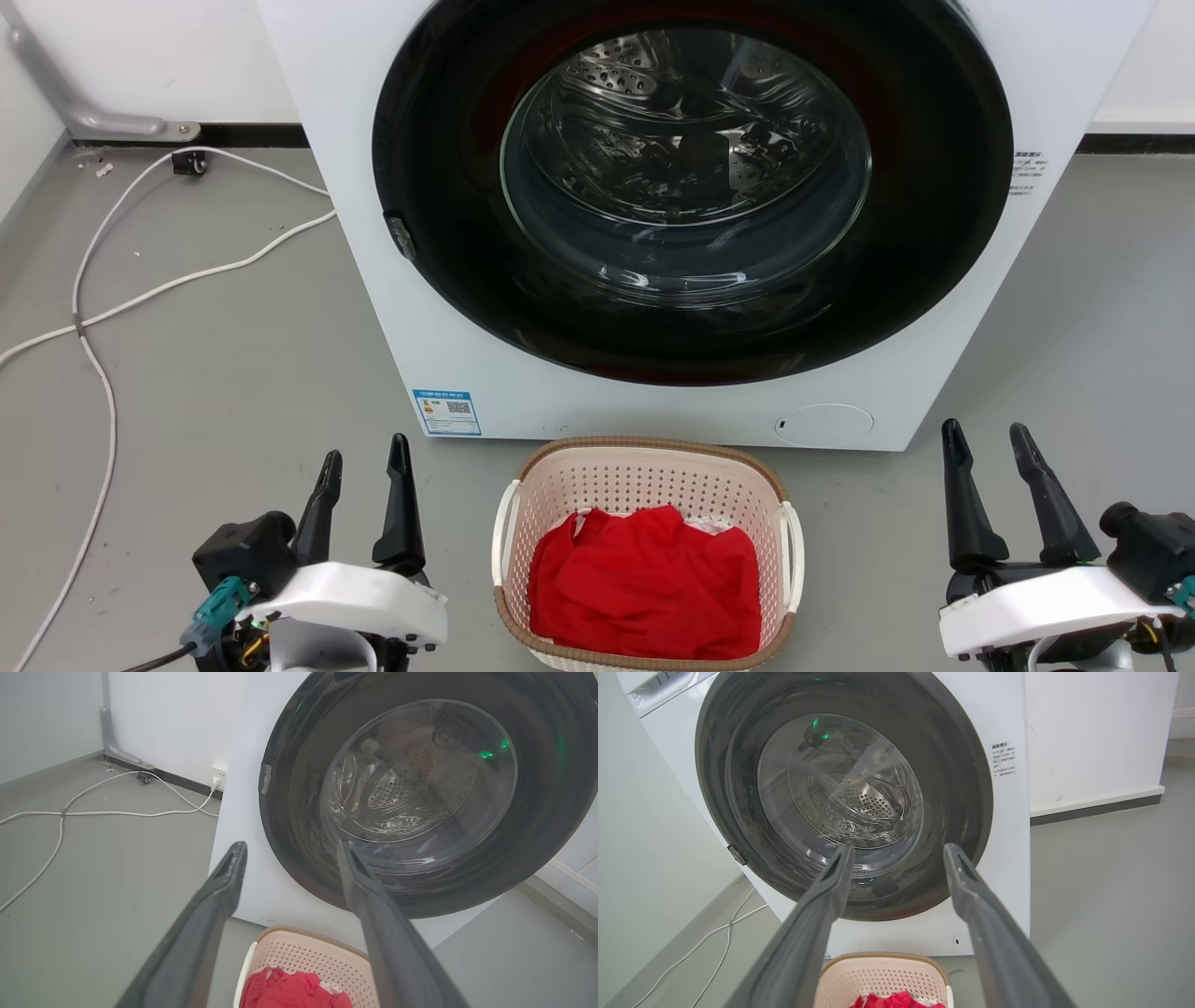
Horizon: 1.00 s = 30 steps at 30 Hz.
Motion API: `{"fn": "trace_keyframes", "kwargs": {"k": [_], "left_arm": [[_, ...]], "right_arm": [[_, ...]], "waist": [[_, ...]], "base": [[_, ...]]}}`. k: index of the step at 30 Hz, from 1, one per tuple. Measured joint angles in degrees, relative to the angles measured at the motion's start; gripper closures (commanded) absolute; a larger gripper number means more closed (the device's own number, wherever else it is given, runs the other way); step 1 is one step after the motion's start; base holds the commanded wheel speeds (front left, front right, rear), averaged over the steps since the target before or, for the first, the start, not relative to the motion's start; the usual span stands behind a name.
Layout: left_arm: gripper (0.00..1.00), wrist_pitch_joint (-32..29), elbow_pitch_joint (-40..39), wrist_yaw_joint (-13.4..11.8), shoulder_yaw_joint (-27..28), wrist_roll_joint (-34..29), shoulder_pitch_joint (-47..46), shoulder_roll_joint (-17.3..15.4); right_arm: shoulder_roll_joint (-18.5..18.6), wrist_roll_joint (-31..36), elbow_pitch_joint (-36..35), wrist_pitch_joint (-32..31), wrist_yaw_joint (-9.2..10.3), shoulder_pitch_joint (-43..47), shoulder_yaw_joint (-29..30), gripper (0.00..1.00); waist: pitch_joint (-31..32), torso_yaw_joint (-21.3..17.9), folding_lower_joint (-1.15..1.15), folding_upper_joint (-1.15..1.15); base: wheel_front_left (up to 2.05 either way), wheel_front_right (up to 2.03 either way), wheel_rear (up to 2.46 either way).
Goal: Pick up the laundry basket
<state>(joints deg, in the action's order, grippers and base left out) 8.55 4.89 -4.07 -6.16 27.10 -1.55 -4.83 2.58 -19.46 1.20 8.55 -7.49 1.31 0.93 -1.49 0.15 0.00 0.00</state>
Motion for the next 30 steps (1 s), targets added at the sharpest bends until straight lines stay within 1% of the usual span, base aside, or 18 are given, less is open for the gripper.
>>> {"fn": "trace_keyframes", "kwargs": {"k": [18,30], "left_arm": [[0.0,2.3,-0.8,-2.4,-2.2,-9.6,1.0,-0.7],[0.0,3.8,-1.8,-3.2,-2.6,-15.1,1.4,-0.6]], "right_arm": [[0.1,11.6,-1.5,2.4,-0.01,1.2,-0.7,0.0],[0.1,18.2,-2.4,3.8,-0.01,1.6,-0.8,0.0]], "waist": [[-0.1,0.1,0.0,0.0],[-0.3,0.2,0.0,0.0]], "base": [[0.0,0.0,0.0],[0.0,0.0,0.0]]}}
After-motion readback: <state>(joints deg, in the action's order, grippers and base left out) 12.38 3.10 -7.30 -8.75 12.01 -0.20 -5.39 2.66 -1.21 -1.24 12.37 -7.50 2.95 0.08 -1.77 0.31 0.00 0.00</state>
